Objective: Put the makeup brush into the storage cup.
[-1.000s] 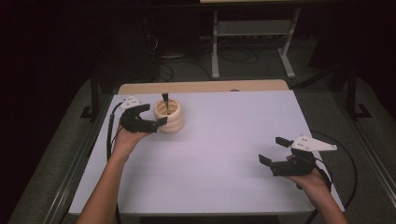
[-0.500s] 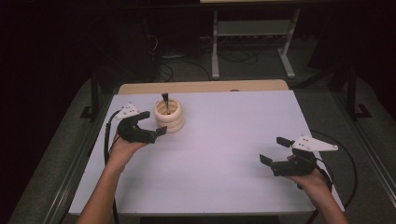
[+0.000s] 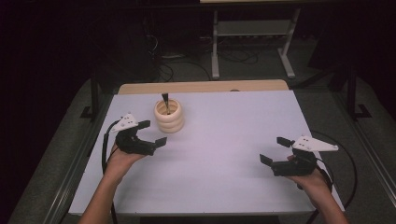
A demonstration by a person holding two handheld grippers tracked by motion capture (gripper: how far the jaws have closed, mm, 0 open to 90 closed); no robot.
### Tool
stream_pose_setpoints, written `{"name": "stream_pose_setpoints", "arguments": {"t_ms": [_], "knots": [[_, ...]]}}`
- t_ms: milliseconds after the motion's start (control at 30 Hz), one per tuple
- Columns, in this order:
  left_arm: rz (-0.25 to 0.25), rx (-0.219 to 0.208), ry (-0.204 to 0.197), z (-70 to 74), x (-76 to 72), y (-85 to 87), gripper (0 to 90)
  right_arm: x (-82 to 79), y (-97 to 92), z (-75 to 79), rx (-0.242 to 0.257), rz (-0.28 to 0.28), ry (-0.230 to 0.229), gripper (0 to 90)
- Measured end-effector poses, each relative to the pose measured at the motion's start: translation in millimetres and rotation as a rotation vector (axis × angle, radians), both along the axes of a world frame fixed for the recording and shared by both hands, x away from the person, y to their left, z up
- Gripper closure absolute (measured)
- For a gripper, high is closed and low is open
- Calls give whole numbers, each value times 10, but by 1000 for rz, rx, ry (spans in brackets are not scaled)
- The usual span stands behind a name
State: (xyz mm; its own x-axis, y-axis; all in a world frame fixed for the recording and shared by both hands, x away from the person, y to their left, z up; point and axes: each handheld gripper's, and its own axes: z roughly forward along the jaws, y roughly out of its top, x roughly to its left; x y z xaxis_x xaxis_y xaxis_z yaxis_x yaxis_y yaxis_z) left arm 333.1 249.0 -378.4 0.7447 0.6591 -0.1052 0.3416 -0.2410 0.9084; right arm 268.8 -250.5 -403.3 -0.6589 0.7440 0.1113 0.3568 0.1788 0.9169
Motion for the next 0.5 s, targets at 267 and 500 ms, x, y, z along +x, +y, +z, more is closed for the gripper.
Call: {"name": "stream_pose_setpoints", "arguments": {"t_ms": [267, 500], "knots": [[-10, -7, 1, -21, -159, 19, 0, 1, 2, -1, -2, -1, -4, 49], [-23, 0, 5, -76, -273, 33, 0, 0, 3, -3, -2, 0, -3, 49]]}}
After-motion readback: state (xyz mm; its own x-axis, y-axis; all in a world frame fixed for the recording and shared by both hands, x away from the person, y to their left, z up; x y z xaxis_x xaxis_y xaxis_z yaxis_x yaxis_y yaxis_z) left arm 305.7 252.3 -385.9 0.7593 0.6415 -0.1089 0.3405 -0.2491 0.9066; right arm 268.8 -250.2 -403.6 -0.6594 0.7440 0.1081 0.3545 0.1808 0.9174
